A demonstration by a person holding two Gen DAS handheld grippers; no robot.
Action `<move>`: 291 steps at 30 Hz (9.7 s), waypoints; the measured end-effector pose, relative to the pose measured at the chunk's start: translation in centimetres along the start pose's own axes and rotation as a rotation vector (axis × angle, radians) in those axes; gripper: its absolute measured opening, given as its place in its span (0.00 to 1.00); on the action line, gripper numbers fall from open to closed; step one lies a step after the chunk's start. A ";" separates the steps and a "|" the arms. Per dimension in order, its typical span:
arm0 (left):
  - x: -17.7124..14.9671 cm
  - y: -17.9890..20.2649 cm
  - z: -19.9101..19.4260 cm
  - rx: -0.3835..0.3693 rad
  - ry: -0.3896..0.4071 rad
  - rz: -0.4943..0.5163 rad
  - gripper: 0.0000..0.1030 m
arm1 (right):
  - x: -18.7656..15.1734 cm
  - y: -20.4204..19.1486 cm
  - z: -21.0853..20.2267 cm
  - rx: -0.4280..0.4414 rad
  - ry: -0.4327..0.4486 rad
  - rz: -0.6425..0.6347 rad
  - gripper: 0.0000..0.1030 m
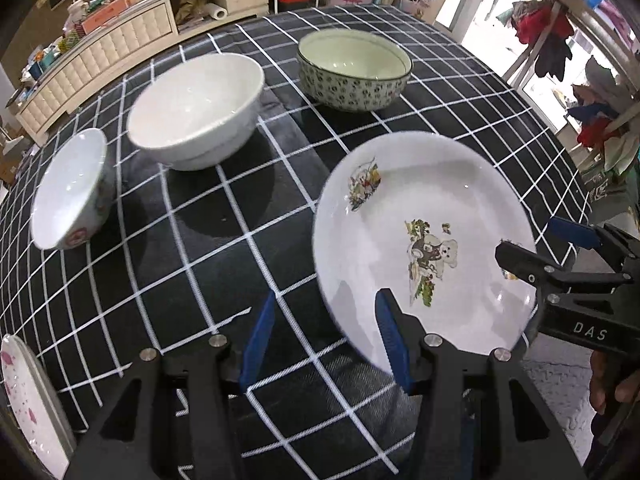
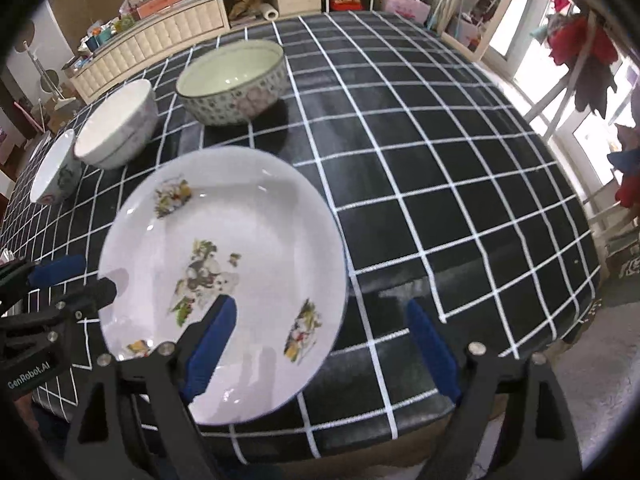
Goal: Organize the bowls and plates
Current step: 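Carry the animal-print plate over and lower it onto the pink-flower plate, then open the right tool and release the animal-print plate, then move the right tool to the plain white bowl, then close the right tool on the rim of the plain white bowl, then carry the white bowl beside the plate stack, lower it, open right tool, then move the right tool to the cream bowl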
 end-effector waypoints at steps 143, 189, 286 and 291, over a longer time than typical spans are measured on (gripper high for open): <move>-17.9 -29.2 -19.0 0.205 0.200 -0.418 0.56 | -1.6 -37.0 -7.5 0.250 0.042 -0.410 0.84; 3.1 -26.4 -6.9 0.167 0.080 -0.267 0.56 | 12.8 -28.1 -0.3 0.178 0.055 -0.355 0.79; -3.3 -16.0 -14.9 0.159 0.122 -0.167 0.40 | 4.7 -23.4 -6.7 0.196 0.057 -0.296 0.58; 0.8 -14.9 -14.8 0.183 0.137 -0.098 0.41 | 7.8 -22.1 -7.4 0.190 0.080 -0.277 0.58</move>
Point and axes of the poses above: each gripper's, at about its wrist camera, not at the fingertips, and z roughly the way its jaws point, y to its right, x to its top, the point moved 2 cm from there along z, roughly the way its jaws point, and after that the axes turned 2 degrees about -x, right-handed, at the moved point
